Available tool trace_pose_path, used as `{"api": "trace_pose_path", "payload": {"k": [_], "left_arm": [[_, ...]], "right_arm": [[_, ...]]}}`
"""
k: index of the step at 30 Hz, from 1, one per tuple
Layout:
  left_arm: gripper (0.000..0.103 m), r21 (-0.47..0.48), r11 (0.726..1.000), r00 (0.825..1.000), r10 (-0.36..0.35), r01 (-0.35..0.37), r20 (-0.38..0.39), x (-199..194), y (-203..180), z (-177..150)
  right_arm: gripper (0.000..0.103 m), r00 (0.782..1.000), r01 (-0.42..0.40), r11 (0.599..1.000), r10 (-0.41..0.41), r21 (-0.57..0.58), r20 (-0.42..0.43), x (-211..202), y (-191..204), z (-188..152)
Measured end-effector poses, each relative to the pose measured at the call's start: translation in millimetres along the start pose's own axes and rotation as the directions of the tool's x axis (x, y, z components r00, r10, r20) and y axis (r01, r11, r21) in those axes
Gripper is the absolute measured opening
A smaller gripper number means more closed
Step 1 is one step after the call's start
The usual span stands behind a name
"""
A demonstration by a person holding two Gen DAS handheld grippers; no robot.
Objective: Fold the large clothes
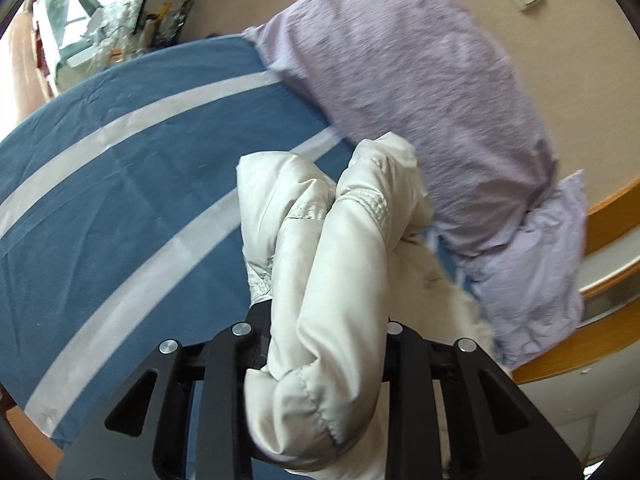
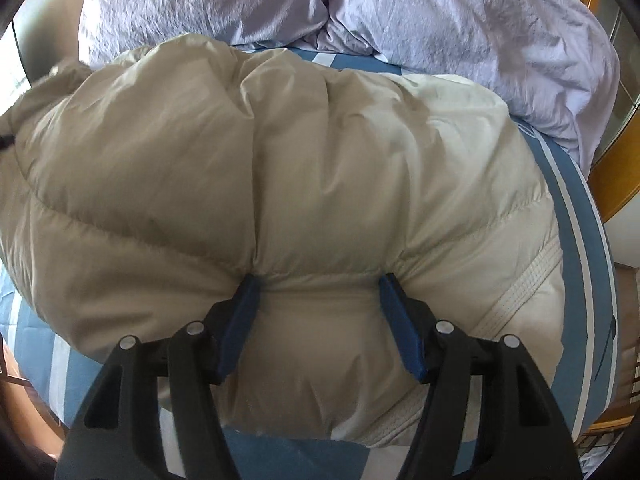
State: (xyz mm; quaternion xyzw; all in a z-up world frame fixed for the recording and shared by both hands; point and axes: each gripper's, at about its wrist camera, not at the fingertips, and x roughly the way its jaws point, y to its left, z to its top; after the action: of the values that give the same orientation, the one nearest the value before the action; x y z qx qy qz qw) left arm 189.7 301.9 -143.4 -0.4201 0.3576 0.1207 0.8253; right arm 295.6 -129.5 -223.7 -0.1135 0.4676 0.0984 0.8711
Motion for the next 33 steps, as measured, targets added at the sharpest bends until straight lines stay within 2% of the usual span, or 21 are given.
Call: {"api": "trace_pose_path", "payload": {"k": [4,8,14,17,23,26,33], "left_arm": [[0.025,0.031,0.995,0.995,-0.094,0.093,0.022,-15.2,-29.1,-4.1],[0.025,0.079,0.979,0.982,-0.19,0.187,0.02,-28.6,-66.1,-14.6],[0.025,0.168,0.935,0.949,-0.313,0.313,-0.03,-43.7,-134.1,-36.4],[0.025,0.226,0.902,0.93,-0.359,0.368,-0.084,-44.0,-174.2,-53.9],[0.025,0.309,0.845,0.899,-0.395,0.437,-0.189,-32.6,-231.1,-92.2],[0.025,0.329,0.83,0.89,-0.39,0.451,-0.236,-19.8,-250.4,-109.9],[0.025,0.341,0.814,0.87,-0.362,0.47,-0.335,16.0,-273.0,-145.4]], "right_arm": [[0.064,1.0,0.011,1.0,-0.011,0.005,0.002,3.0,0.8,2.9],[0.064,1.0,0.019,1.0,-0.019,0.013,0.004,3.8,1.9,2.1],[0.064,1.0,0.028,0.999,-0.028,0.027,0.011,4.2,1.7,1.1],[0.064,1.0,0.026,0.999,-0.026,0.04,0.016,3.5,1.5,-0.3],[0.064,1.0,0.012,0.998,-0.014,0.062,0.024,2.6,-3.1,-0.5],[0.064,0.999,-0.003,0.997,0.001,0.071,0.037,1.0,-7.4,-2.1],[0.064,0.997,-0.046,0.995,0.041,0.091,0.065,-2.0,-16.6,-5.2]]}}
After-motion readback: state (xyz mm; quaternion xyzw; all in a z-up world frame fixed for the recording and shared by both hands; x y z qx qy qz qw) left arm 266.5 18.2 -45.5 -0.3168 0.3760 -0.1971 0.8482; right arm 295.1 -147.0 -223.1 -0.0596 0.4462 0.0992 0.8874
